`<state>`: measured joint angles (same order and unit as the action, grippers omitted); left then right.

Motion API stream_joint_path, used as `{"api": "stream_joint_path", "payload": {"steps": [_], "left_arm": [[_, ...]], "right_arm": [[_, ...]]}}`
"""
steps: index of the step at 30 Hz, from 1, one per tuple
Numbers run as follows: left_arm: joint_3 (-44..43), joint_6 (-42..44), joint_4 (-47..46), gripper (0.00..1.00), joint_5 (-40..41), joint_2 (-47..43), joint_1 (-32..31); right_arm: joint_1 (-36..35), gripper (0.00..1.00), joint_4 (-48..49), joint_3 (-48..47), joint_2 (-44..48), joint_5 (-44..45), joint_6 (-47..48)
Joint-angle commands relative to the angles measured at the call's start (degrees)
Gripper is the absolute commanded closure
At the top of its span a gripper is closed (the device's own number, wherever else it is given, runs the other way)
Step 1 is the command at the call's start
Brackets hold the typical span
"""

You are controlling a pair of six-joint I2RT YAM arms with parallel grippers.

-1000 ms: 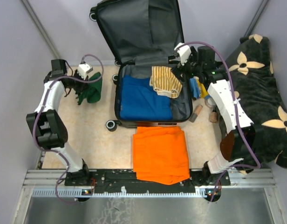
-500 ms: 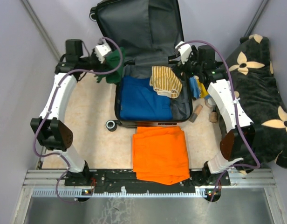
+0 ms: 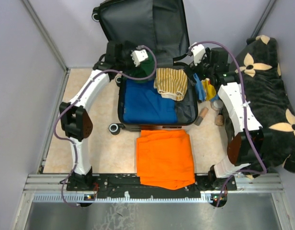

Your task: Pack the luggage

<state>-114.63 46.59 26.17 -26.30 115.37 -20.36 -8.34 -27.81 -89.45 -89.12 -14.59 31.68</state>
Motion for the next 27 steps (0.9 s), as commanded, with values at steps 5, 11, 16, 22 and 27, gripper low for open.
{"api": "stream_joint_path", "payload": {"steps": [5,11,16,22,27], "left_arm": [[-0.3,4.6,-9.9,1.0,8.6,8.2,-4.7],[3.0,5.5,-7.0,1.0,10.6,11.9,-6.4],[2.8,3.8,-1.0,0.92,10.6,12.3,-6.5],[1.4,-2.9,2.0,0.23,8.1,9.5,-6.6],[-0.9,-5.8,4.8,0.21,-1.0,5.0,-6.1]], "right_arm": [[1.0,0.01,3.0,1.7,4.3,1.4,0.2],[1.5,0.01,2.8,1.9,4.4,1.6,0.2],[1.9,0.01,3.1,2.1,4.3,1.6,0.0],[1.9,0.01,2.9,0.9,3.4,0.8,-1.0],[1.9,0.01,2.4,0.9,3.4,-0.1,-2.0]]}}
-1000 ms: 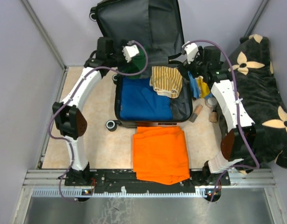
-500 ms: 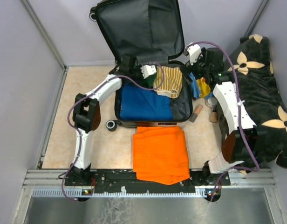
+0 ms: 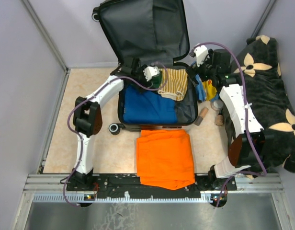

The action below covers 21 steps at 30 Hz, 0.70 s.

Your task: Pack the luggage

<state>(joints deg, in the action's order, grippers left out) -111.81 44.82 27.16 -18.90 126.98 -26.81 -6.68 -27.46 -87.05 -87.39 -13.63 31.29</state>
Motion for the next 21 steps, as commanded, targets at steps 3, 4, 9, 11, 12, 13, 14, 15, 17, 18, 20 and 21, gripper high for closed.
{"api": "stream_joint_path", "payload": {"steps": [3,4,9,11,12,13,14,15,17,18,20,21], "left_arm": [[-3.0,-6.7,1.3,0.25,-11.9,-8.7,0.8],[-2.4,-8.1,-0.7,0.27,-12.6,-9.2,0.9],[-4.4,-17.1,-9.8,0.43,-13.2,-4.9,1.0],[-7.4,-19.7,-11.5,0.48,-10.9,-1.4,1.1],[-8.6,-20.4,-11.9,0.5,-10.1,0.4,1.2],[-9.5,-20.7,-12.2,0.51,-9.6,1.9,1.2],[-9.9,-20.4,-12.3,0.51,-9.3,3.1,1.2],[-9.9,-19.6,-12.3,0.52,-9.0,4.1,1.2],[-9.4,-18.7,-12.3,0.52,-7.7,6.0,1.2],[-9.1,-18.2,-12.1,0.52,-6.6,7.0,1.2],[-8.6,-17.4,-11.5,0.52,-3.8,8.9,1.3],[-8.2,-16.6,-11.4,0.52,-2.1,9.7,1.2]], "right_arm": [[0.6,0.01,1.4,-1.2,1.8,-2.1,-3.1],[0.9,0.01,1.1,-1.3,1.7,-2.6,-3.8],[2.8,0.01,-0.8,-2.1,0.8,-6.6,-9.9],[3.4,0.01,-1.2,-2.1,0.8,-8.3,-12.5],[3.7,0.01,-1.3,-1.8,1.0,-9.0,-13.6],[3.8,0.01,-1.5,-1.4,1.3,-9.7,-14.4],[4.0,0.01,-1.6,-0.9,1.6,-10.4,-15.1],[4.0,0.01,-1.9,-0.4,1.9,-10.8,-15.6],[4.2,0.01,-2.4,0.8,2.6,-11.4,-16.3],[4.4,0.01,-2.8,1.2,2.8,-11.7,-16.7],[4.8,0.01,-3.6,2.2,3.0,-12.7,-18.0],[5.1,0.01,-4.0,2.6,3.1,-13.4,-18.7]]}}
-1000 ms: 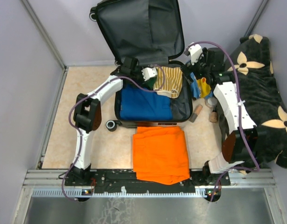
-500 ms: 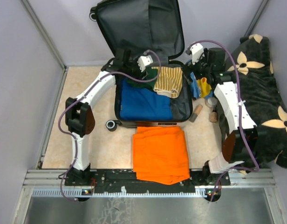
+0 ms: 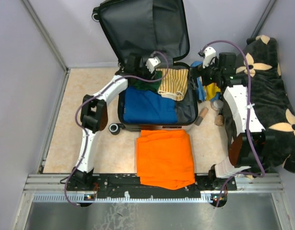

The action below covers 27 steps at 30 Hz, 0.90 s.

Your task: Pack the luggage

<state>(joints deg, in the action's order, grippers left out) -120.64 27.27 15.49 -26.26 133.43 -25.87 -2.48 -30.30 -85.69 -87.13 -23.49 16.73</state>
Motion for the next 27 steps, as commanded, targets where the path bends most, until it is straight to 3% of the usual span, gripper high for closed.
{"api": "stream_joint_path", "payload": {"steps": [1,6,12,19,27], "left_arm": [[1.5,1.9,0.3,0.52,6.4,3.7,0.2],[1.9,3.8,3.4,0.36,10.0,6.0,0.4],[1.3,1.3,3.2,0.02,6.5,-2.1,0.6],[9.0,-3.7,2.7,0.0,2.9,-16.0,0.6],[36.0,-12.8,-4.9,0.0,3.5,-41.4,0.6]], "right_arm": [[1.1,0.01,-1.4,1.6,3.0,-4.3,-4.7],[1.5,0.01,-2.2,3.4,4.1,-6.7,-6.8],[1.5,0.01,-1.9,5.0,5.9,-8.4,-9.3],[1.5,0.01,-1.8,7.2,8.7,-9.1,-14.0],[1.6,0.01,-11.1,7.3,12.3,-7.4,-17.4]]}}
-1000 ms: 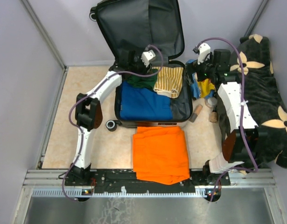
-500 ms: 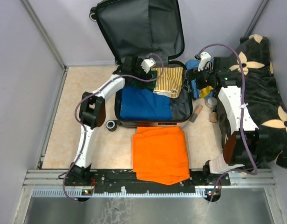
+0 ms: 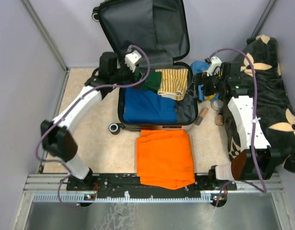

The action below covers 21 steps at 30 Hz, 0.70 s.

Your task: Pack the luggage

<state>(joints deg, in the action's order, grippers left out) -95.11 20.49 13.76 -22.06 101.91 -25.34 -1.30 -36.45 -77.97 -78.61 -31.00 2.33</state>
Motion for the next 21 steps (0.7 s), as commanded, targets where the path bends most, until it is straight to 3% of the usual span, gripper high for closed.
{"api": "stream_joint_path", "payload": {"steps": [1,5,11,21], "left_arm": [[12.9,-7.0,-2.3,0.0,-1.4,-12.8,0.0],[23.4,-14.3,-0.4,0.0,-6.1,-25.0,0.0],[34.4,-20.3,6.5,0.0,-15.3,-34.7,0.1],[52.3,-30.2,5.7,0.0,-18.8,-43.0,0.1]], "right_arm": [[0.3,0.01,-6.4,0.0,4.0,-0.3,-2.9],[0.5,0.01,-7.9,6.4,8.6,-4.6,-3.5],[0.4,0.01,-4.9,18.8,17.8,-7.1,-12.8],[0.4,0.01,-4.0,37.2,30.9,-4.8,-20.8]]}}
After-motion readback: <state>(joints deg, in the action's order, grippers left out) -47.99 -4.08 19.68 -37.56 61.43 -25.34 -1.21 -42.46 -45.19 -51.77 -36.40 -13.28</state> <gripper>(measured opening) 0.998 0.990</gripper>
